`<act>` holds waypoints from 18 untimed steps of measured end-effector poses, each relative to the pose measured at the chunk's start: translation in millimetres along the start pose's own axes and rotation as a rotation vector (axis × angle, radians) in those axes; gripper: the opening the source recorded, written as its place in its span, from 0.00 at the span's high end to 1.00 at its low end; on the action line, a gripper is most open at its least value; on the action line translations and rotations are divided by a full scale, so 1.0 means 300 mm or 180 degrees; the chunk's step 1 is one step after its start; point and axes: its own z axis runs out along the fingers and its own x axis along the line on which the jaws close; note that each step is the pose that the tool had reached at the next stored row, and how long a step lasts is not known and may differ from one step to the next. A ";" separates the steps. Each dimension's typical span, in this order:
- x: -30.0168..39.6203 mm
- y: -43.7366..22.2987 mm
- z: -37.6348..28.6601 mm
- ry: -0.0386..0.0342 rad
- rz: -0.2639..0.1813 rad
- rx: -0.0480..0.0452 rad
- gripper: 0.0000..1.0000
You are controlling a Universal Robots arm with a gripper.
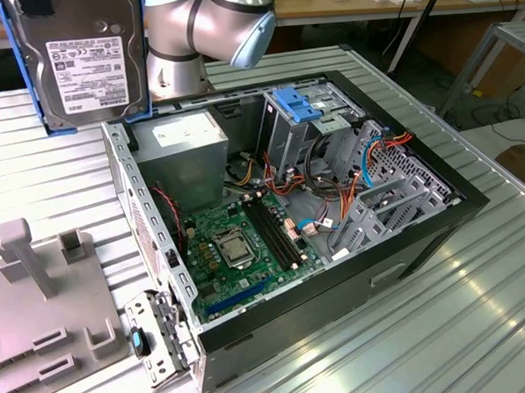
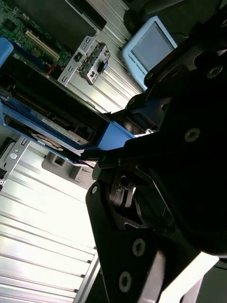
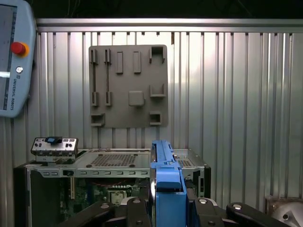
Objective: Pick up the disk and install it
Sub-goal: 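Pick up the disk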
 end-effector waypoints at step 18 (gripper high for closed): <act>-0.001 -0.235 0.009 0.0000 0.0000 0.0000 0.63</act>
